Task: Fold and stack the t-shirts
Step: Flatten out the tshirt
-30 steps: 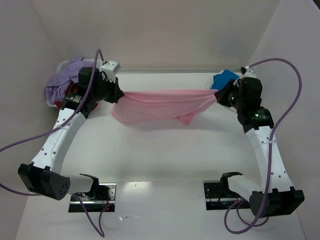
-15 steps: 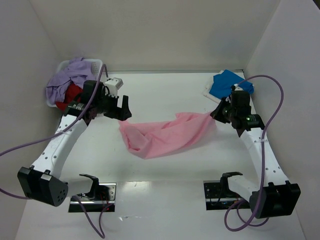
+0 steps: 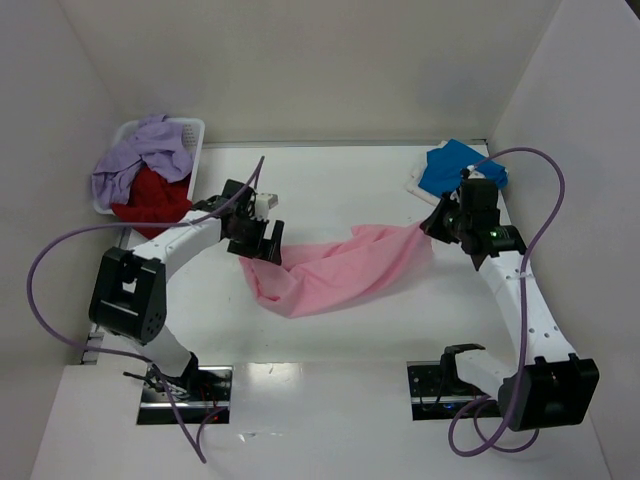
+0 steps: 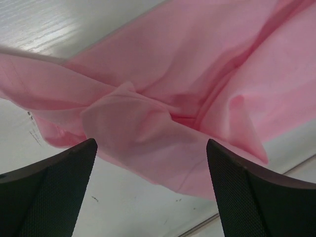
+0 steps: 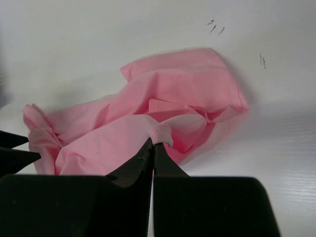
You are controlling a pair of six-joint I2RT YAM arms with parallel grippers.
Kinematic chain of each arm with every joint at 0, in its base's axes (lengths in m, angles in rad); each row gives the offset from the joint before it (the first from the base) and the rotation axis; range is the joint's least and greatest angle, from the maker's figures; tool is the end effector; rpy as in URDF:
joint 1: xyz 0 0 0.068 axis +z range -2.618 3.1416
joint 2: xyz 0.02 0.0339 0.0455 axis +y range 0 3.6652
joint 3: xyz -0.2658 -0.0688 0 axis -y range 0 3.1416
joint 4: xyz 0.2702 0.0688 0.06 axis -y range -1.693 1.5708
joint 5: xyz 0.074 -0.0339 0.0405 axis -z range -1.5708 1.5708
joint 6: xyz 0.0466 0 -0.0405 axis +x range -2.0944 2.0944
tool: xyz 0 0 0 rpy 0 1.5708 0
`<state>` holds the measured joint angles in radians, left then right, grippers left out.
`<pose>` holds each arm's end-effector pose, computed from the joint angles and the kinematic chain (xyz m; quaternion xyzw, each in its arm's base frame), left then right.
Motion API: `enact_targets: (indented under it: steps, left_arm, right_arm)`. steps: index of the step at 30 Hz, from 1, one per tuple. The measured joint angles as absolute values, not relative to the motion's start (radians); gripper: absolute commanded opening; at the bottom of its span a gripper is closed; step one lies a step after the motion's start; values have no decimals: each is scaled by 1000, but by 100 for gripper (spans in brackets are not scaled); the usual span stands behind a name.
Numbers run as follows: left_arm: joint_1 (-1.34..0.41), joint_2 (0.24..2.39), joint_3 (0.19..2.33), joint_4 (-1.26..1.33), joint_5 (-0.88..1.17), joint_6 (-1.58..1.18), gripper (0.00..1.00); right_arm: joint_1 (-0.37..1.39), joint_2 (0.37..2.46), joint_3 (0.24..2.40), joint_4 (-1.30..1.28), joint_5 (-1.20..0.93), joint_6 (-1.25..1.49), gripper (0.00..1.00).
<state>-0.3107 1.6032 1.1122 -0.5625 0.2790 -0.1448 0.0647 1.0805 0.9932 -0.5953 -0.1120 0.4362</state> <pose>0.3331 -0.1204 0.2014 0.1148 0.9511 -0.1881 0.2164 0.2617 0.0222 0.3083 0.1429 0.8905 0.1553 0.4031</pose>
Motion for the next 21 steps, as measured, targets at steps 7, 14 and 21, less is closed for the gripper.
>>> enact_targets:
  steps: [7, 14, 21]
  left_arm:
    - [-309, 1712, 1116, -525, 237, -170, 56]
    - [-309, 1725, 1123, -529, 213, -192, 0]
    - [-310, 1468, 1391, -615, 146, -210, 0]
  right_arm:
    - [65, 1093, 993, -587, -112, 436, 0]
    - [65, 1106, 993, -583, -112, 432, 0]
    - [64, 1136, 1039, -587, -89, 430, 0]
